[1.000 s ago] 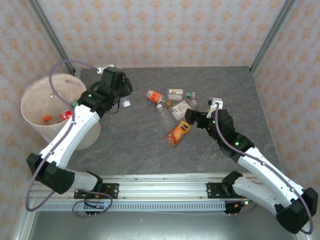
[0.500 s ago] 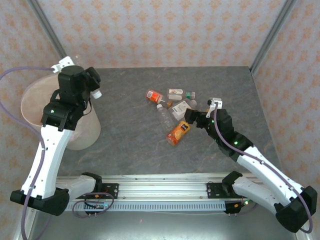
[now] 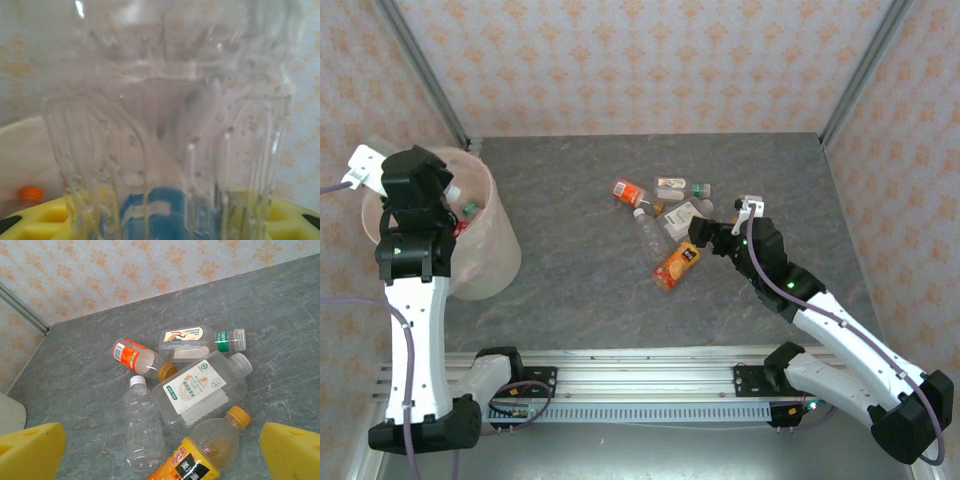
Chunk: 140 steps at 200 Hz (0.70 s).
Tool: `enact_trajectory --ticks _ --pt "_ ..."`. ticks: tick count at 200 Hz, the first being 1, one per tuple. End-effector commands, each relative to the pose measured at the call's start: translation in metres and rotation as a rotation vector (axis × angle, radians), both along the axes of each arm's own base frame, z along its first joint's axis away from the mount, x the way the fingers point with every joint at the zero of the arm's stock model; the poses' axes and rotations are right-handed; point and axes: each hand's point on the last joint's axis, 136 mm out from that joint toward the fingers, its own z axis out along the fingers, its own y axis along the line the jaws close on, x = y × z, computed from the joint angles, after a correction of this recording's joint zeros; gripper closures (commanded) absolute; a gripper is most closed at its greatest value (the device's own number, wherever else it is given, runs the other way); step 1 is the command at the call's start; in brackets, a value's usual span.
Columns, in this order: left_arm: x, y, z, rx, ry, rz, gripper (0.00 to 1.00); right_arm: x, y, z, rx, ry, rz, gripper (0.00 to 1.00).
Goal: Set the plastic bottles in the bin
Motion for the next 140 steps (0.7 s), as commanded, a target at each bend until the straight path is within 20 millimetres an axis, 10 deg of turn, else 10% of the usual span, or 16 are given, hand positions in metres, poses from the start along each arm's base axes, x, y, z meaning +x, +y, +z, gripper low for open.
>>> enact_trajectory --ticks 1,70,140 --pt "-0.015 0.024 -0.012 0.009 0.066 0.092 0.5 0.002 -0.002 0.007 0.012 -0.012 -0.015 0.0" --pt "0.0 0.049 -0.07 0.124 0.685 -0.104 0.48 0.013 0.012 0.003 0.022 0.01 0.015 0.0" --pt "-0.028 0.075 -0.097 0.101 0.88 0.091 0.31 0.018 0.02 0.001 0.022 0.03 0.033 0.0"
